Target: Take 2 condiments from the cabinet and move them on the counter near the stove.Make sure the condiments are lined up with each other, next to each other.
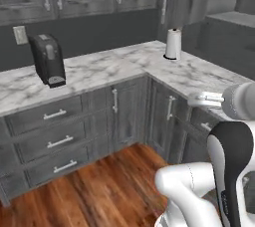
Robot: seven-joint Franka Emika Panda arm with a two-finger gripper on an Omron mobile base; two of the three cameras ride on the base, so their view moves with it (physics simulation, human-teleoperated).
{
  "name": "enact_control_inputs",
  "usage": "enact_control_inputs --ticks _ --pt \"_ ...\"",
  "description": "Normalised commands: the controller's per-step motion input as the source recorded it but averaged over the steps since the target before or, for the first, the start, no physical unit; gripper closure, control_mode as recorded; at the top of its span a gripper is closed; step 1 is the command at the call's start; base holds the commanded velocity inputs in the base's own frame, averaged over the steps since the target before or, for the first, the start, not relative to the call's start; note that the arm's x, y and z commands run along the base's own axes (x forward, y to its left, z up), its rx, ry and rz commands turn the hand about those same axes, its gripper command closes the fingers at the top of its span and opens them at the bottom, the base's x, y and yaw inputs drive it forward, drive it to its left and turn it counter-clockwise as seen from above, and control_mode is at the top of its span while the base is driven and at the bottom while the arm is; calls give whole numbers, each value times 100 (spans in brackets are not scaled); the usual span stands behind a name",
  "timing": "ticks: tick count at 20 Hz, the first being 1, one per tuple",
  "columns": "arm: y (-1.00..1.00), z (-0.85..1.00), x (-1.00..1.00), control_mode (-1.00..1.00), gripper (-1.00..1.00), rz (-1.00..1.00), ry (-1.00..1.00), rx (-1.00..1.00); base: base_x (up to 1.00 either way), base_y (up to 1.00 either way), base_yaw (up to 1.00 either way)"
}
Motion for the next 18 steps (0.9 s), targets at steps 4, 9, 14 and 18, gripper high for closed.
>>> enact_control_inputs --ticks 4,9,14,18 --pt "0 0 0 100 -100 0 0 0 18 0 -65" --pt "0 0 0 100 -100 0 0 0 46 1 -61" --pt "0 0 0 100 -100 0 0 0 100 32 -14" --pt "0 0 0 100 -100 0 0 0 100 64 -4"
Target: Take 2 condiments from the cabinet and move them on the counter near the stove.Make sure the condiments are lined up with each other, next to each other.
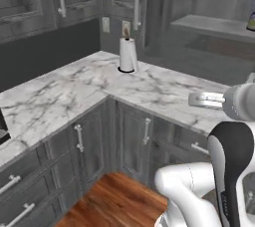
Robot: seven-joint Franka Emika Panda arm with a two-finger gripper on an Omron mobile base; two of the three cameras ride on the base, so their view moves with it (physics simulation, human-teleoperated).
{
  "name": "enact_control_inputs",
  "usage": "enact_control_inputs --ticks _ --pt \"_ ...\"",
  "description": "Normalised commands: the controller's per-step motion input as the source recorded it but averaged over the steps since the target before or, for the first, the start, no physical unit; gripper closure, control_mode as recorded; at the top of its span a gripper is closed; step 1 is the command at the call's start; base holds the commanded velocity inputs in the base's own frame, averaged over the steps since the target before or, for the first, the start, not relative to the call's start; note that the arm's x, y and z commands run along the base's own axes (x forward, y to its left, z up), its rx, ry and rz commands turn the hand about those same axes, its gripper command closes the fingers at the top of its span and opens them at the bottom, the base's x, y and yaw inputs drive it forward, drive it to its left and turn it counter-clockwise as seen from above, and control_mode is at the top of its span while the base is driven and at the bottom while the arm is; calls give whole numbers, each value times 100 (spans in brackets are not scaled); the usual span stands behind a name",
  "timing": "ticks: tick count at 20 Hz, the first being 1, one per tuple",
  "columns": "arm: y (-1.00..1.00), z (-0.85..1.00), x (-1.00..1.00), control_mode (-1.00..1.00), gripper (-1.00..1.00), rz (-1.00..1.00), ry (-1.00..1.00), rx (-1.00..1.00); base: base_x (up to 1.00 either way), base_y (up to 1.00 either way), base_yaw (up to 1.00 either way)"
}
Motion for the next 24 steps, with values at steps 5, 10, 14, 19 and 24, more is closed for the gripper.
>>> enact_control_inputs --ticks 5,10,14,19,24 --pt "0 0 0 100 -100 0 0 0 74 49 -10" --pt "0 0 0 100 -100 0 0 0 51 -30 -30" --pt "0 0 0 100 -100 0 0 0 3 -66 -52" --pt "0 0 0 100 -100 0 0 0 6 -66 -52" --pt "0 0 0 100 -100 0 0 0 45 -16 -37"
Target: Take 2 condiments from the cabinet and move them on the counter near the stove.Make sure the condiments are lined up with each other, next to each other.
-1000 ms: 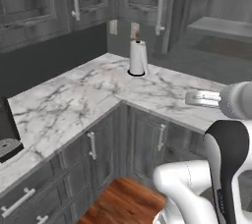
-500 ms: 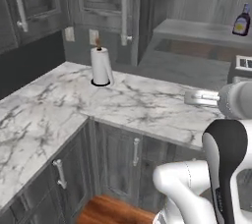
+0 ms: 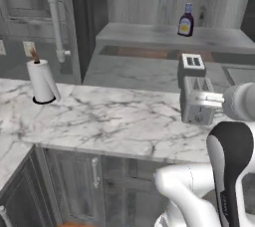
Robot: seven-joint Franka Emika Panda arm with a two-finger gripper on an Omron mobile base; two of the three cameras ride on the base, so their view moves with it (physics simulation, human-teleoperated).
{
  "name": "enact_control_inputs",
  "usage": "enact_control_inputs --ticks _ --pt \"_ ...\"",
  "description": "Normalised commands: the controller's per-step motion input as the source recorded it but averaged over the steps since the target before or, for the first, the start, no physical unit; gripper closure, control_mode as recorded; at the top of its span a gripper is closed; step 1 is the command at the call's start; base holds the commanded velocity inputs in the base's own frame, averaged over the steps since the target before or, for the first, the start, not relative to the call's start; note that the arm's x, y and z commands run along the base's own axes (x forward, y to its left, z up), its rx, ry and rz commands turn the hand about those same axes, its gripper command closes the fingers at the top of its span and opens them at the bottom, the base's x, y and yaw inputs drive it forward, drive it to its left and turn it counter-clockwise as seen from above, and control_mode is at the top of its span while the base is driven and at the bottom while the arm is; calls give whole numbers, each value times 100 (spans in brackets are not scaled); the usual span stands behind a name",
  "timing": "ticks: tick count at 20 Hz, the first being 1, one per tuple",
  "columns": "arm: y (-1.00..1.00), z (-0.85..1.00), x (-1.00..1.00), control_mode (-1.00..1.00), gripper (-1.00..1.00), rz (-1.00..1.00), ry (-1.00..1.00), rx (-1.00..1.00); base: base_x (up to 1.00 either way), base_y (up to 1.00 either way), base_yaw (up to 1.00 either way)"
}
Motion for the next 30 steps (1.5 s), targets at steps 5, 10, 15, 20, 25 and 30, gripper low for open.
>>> enact_control_inputs --ticks 5,10,15,20,25,30 --pt "0 0 0 100 -100 0 0 0 55 0 -30" --pt "0 0 0 100 -100 0 0 0 65 16 -19" --pt "0 0 0 100 -100 0 0 0 50 3 -11" --pt "0 0 0 100 -100 0 0 0 35 20 -19" --pt "0 0 0 100 -100 0 0 0 28 39 -15" --pt "0 0 0 100 -100 0 0 0 24 36 -15"
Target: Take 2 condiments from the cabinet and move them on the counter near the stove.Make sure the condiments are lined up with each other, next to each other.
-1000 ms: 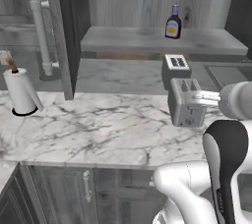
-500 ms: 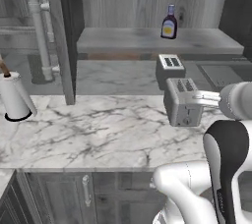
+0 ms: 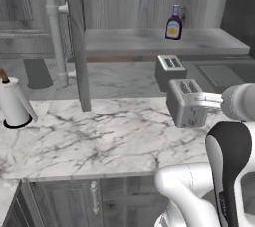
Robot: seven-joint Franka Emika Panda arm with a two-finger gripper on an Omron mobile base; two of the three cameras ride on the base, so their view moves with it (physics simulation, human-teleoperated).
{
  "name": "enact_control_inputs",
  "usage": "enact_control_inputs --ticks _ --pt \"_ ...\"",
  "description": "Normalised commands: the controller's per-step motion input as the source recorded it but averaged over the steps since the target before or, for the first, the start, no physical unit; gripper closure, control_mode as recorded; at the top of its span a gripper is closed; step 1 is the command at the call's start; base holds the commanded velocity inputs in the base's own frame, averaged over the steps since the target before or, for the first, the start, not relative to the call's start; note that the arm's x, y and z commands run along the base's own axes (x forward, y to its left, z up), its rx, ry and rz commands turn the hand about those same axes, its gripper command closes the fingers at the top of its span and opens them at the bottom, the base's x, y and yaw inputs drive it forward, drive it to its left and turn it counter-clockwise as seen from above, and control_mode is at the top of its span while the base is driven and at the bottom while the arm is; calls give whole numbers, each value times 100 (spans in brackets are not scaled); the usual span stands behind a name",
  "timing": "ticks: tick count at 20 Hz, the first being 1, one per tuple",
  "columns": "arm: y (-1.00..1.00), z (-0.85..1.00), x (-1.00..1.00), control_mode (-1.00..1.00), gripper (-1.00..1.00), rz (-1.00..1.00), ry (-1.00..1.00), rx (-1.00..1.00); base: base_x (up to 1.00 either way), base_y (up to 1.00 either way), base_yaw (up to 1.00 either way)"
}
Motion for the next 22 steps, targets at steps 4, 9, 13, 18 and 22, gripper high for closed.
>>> enact_control_inputs --ticks 4,9,13,18,22 --pt "0 0 0 100 -100 0 0 0 50 24 -10" --pt "0 0 0 100 -100 0 0 0 67 3 -2" --pt "0 0 0 100 -100 0 0 0 46 0 0" --pt "0 0 0 100 -100 0 0 0 6 0 0" --pt "0 0 0 100 -100 0 0 0 9 0 0"
